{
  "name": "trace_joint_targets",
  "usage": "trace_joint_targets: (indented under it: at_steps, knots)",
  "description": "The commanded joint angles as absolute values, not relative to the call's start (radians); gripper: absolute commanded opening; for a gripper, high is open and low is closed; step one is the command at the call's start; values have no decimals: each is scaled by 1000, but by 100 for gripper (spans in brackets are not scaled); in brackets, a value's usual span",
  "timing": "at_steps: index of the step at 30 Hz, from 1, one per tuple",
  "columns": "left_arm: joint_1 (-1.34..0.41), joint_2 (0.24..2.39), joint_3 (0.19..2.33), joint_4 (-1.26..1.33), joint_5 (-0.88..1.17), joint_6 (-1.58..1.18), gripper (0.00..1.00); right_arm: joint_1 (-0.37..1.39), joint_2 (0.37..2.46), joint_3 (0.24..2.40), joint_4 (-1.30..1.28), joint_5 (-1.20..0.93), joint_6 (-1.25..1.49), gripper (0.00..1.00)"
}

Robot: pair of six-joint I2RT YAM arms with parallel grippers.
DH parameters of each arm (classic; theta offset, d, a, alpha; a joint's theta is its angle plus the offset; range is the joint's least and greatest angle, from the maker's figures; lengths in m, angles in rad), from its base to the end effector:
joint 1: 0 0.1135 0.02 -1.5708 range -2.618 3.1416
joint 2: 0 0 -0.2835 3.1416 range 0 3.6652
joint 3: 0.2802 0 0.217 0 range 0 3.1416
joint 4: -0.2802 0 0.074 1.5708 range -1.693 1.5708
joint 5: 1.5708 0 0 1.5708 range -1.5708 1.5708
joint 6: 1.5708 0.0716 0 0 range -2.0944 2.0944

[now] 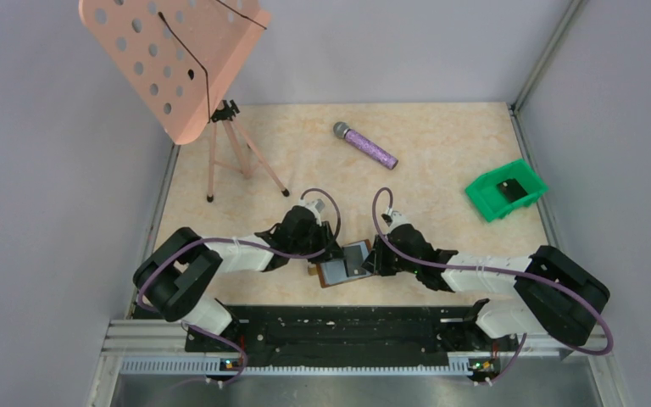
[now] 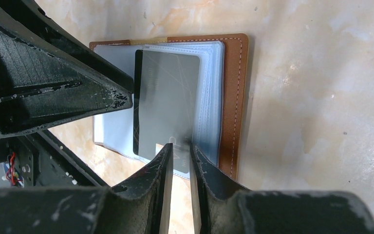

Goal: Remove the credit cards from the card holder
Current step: Remove the credit card from the card holder.

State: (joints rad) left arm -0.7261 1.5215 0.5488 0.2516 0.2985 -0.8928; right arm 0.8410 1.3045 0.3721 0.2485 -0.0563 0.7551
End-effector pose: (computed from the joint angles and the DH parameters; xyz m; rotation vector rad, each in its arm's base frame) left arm 0.1954 -0.2017 0.1641 -0.0393 2.5472 -1.0960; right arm 0.1508 0.1746 0.1634 -0.1362 2.4159 0.8704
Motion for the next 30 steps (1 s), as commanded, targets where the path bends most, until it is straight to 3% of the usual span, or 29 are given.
trace_joint_targets:
  at_steps: [1, 12, 20, 25, 30]
  knots:
    - [-736, 1524, 565, 260, 298, -896, 32, 833, 1297, 349, 251, -61, 755, 19]
    - [-747, 1565, 564, 321, 334, -919, 30, 832, 1290, 345, 248, -58, 755, 19]
    - [-747, 1539, 564, 304, 341, -937, 15, 832, 1284, 347, 235, -48, 759, 18]
    - [-747, 1518, 568, 297, 353, -946, 0, 831, 1277, 344, 228, -36, 763, 18]
    - [-746, 1497, 604, 201, 321, -930, 0, 829, 1245, 348, 178, -5, 770, 17]
